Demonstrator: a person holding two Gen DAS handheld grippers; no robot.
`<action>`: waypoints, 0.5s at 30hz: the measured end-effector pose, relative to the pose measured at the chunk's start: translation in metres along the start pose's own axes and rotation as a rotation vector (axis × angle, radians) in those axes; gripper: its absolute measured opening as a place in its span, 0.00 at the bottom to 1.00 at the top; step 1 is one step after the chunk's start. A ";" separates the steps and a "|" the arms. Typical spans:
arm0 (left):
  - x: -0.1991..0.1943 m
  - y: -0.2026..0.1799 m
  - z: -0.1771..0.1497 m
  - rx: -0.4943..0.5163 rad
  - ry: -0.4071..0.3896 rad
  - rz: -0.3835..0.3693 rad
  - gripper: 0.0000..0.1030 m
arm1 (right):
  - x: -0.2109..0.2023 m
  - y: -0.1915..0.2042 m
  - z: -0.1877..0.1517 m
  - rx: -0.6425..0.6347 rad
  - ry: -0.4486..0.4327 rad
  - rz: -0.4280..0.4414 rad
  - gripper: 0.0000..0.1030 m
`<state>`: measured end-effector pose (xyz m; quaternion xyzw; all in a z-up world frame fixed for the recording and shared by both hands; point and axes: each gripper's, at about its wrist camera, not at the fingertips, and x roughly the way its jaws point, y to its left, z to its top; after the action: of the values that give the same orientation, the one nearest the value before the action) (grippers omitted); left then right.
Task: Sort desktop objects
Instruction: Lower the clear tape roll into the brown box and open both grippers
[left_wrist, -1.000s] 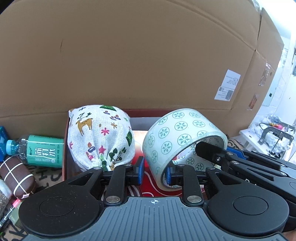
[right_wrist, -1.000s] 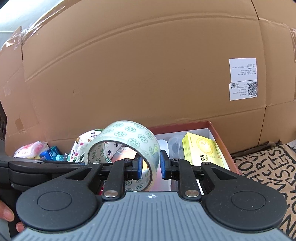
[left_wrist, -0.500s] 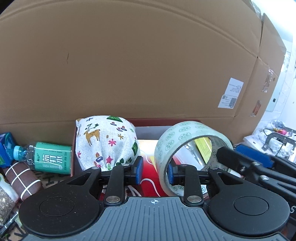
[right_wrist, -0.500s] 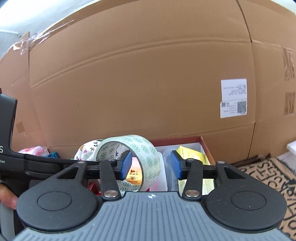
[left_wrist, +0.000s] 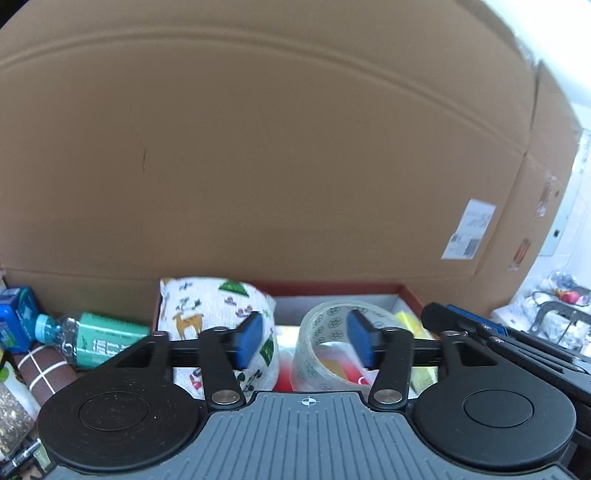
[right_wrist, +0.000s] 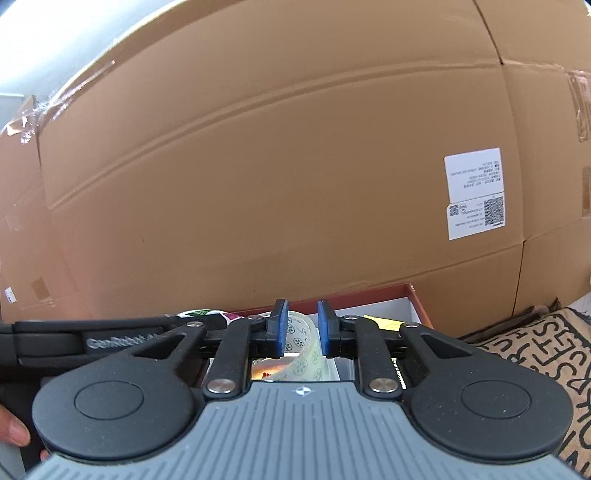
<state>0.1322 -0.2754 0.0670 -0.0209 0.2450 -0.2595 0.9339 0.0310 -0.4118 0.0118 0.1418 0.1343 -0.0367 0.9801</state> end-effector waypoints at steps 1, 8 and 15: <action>-0.002 -0.001 -0.002 0.023 -0.009 0.010 0.73 | -0.002 -0.001 -0.002 -0.005 0.001 -0.005 0.21; 0.001 -0.016 -0.021 0.164 0.031 0.003 0.67 | 0.001 -0.007 -0.024 -0.015 0.083 -0.029 0.21; -0.015 -0.026 -0.027 0.223 0.022 -0.030 0.67 | 0.006 -0.010 -0.033 -0.018 0.122 -0.027 0.21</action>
<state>0.0956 -0.2875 0.0541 0.0821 0.2243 -0.2994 0.9238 0.0270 -0.4122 -0.0233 0.1331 0.1962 -0.0398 0.9707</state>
